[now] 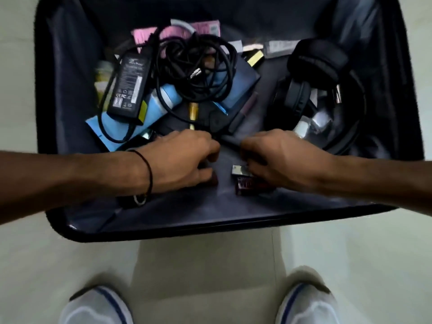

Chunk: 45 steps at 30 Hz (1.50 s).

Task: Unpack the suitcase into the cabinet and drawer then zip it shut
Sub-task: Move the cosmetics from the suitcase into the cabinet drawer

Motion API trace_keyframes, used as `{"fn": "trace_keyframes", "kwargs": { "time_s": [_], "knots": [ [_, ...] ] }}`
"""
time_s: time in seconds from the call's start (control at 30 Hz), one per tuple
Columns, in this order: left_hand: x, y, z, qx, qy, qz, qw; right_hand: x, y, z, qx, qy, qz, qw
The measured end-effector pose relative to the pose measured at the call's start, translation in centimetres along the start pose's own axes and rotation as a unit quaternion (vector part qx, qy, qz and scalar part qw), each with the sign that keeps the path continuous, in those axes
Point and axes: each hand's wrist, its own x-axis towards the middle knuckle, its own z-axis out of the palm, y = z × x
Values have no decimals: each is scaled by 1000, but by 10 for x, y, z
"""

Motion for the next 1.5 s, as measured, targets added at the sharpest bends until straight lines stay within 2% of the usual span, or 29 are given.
{"fn": "trace_keyframes", "kwargs": {
  "time_s": [0.13, 0.23, 0.3, 0.4, 0.5, 0.6, 0.73, 0.8, 0.9, 0.93, 0.97, 1.03, 1.07, 1.13, 1.2, 1.23, 1.27, 1.3, 1.33, 1.37, 1.4, 1.43, 1.5],
  "knots": [
    [-5, -2, 7, 19, 0, 0, 1000, 12, 0, -2, -27, -37, -3, 999],
    [-7, 7, 11, 91, -26, 10, 995, 14, -4, -3, -79, -75, -16, 994],
    [-10, 12, 15, 116, -15, 41, 992, 9, -6, 3, -102, -72, -20, 992],
    [-13, 9, 22, 125, 0, 91, 988, 3, -11, 10, -123, -66, -18, 990],
    [-15, 7, 20, 113, -21, 90, 989, 3, -13, 6, -156, -86, -11, 984],
    [-18, 9, 11, 31, -31, 49, 998, 8, -19, 0, -184, -94, -21, 978],
    [-25, 18, 6, -122, 24, -9, 992, 14, -36, 0, -187, -116, 5, 976],
    [-27, 20, 10, -215, 30, -62, 974, 17, -32, -1, -125, -87, 38, 988],
    [-28, 19, 15, -364, 37, -149, 919, 13, -18, -18, 81, -34, 77, 993],
    [-29, 18, 16, -383, 47, -172, 906, 10, -16, -23, 181, -26, 95, 979],
    [-29, 18, 15, -403, 57, -188, 894, 6, -14, -27, 294, -26, 118, 948],
    [-28, 18, 15, -454, 73, -203, 864, -1, -14, -30, 516, -37, 155, 842],
    [-27, 16, 15, -474, 80, -207, 852, -4, -14, -29, 588, -37, 166, 791],
    [-25, 15, 15, -486, 91, -219, 841, -9, -17, -25, 653, -42, 189, 732],
    [-23, 15, 14, -463, 112, -241, 845, -11, -21, -23, 664, -49, 201, 719],
    [-22, 15, 12, -450, 127, -253, 847, -11, -23, -20, 648, -41, 209, 731],
    [-22, 15, 11, -441, 141, -264, 846, -10, -24, -16, 595, -19, 220, 773],
    [-23, 15, 10, -437, 151, -272, 844, -7, -23, -12, 487, 14, 228, 843],
    [-23, 14, 9, -434, 157, -278, 842, -6, -22, -8, 335, 38, 222, 915],
    [-22, 14, 9, -429, 159, -282, 843, -5, -20, -4, 177, 44, 195, 964],
    [-23, 14, 9, -418, 159, -286, 848, -5, -20, 1, 48, 33, 154, 986],
    [-22, 14, 9, -402, 158, -287, 855, -6, -22, 6, -41, 15, 112, 993],
    [-19, 15, 10, -365, 152, -286, 873, -4, -26, 14, -130, 0, 39, 991]
  ]
}}
